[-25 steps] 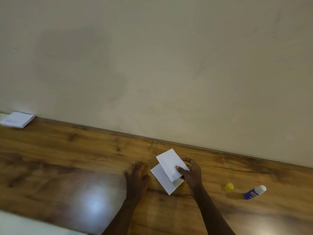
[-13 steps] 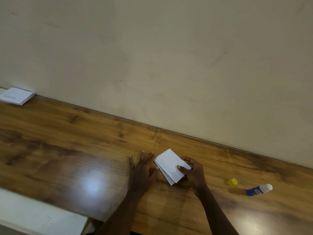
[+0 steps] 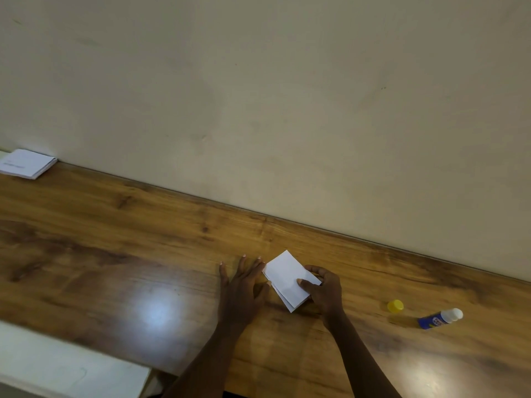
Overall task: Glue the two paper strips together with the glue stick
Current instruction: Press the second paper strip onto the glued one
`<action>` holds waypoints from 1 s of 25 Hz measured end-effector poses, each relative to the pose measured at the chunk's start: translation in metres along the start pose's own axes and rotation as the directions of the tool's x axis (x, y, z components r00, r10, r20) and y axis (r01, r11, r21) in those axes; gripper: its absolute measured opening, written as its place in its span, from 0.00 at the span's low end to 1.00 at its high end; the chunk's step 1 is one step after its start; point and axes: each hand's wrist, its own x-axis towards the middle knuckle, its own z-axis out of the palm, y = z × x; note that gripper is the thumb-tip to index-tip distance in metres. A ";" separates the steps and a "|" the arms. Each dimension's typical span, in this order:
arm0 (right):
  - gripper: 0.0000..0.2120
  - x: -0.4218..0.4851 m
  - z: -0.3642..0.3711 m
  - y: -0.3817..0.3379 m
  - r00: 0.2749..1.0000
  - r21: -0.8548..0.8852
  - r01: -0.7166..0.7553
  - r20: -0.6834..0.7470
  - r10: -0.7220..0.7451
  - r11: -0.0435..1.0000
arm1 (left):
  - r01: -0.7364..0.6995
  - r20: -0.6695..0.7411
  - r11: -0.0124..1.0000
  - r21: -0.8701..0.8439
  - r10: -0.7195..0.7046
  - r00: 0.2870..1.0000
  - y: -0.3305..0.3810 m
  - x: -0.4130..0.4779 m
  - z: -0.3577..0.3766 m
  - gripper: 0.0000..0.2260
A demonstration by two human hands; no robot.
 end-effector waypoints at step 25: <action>0.21 -0.013 0.014 0.017 0.962 -0.388 0.095 -0.200 -0.184 0.917 | 0.014 0.042 0.993 0.119 -0.019 0.999 0.007 0.001 0.000 0.27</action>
